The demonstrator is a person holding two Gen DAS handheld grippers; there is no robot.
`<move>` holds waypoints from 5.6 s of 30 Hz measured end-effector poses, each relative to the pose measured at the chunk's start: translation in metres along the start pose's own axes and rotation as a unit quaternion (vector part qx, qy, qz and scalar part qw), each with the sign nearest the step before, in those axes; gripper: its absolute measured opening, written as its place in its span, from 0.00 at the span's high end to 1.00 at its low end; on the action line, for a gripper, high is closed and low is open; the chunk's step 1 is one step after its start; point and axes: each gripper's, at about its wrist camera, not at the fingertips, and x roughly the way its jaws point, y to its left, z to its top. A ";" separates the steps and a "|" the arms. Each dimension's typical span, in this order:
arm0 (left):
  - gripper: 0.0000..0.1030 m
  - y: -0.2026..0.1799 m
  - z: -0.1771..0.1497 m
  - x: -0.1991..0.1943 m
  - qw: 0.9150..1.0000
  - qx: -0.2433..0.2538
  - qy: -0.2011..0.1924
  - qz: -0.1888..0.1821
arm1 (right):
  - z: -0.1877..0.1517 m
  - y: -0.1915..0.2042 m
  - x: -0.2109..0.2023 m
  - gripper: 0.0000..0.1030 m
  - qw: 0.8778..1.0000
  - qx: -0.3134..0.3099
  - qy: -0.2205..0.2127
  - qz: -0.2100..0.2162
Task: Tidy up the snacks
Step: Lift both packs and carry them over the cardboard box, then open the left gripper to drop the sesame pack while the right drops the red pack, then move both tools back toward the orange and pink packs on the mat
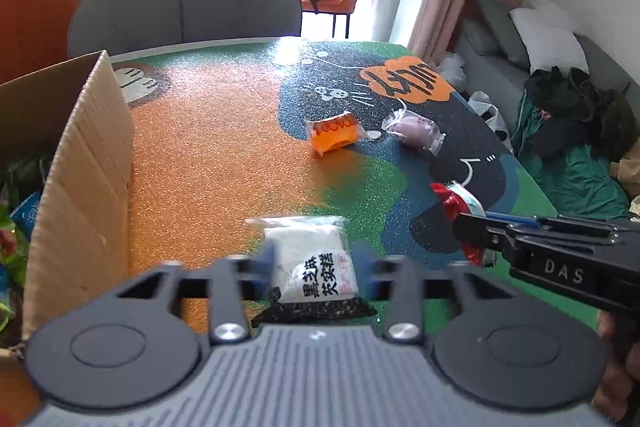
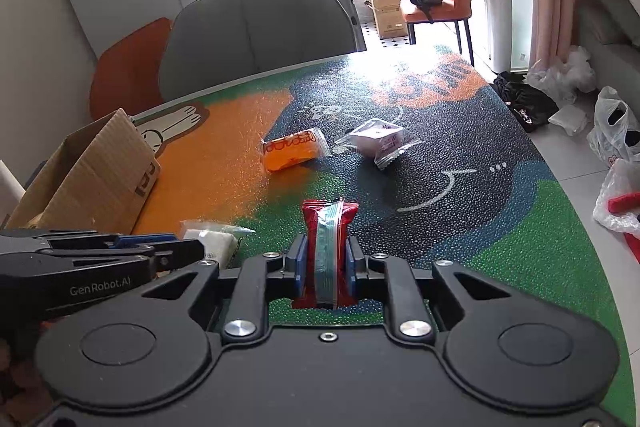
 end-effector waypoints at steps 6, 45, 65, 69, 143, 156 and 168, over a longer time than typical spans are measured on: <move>0.40 -0.003 -0.002 0.016 1.000 0.002 0.009 0.015 | -0.002 -0.006 0.002 0.82 1.000 0.007 0.005 -0.005; 0.57 0.034 0.029 -0.074 0.998 -0.003 -0.058 0.025 | 0.042 0.070 -0.012 0.82 0.997 -0.046 -0.032 0.054; 0.56 0.095 0.027 -0.121 0.993 -0.042 -0.086 0.062 | 0.051 0.144 -0.012 0.82 0.991 -0.088 -0.044 0.092; 0.56 0.111 0.027 -0.127 0.991 -0.047 -0.093 0.078 | 0.051 0.160 -0.007 0.82 0.990 -0.097 -0.042 0.098; 0.00 0.138 0.003 -0.133 0.991 -0.091 -0.087 0.050 | 0.038 0.126 -0.021 0.00 0.993 -0.062 -0.034 0.090; 0.00 0.078 0.010 -0.119 0.994 -0.053 -0.096 0.010 | 0.023 0.073 -0.030 0.00 0.997 -0.054 -0.032 0.035; 0.00 0.033 0.021 -0.090 0.997 -0.015 -0.081 -0.004 | 0.023 0.017 -0.036 0.00 0.999 -0.015 -0.037 0.009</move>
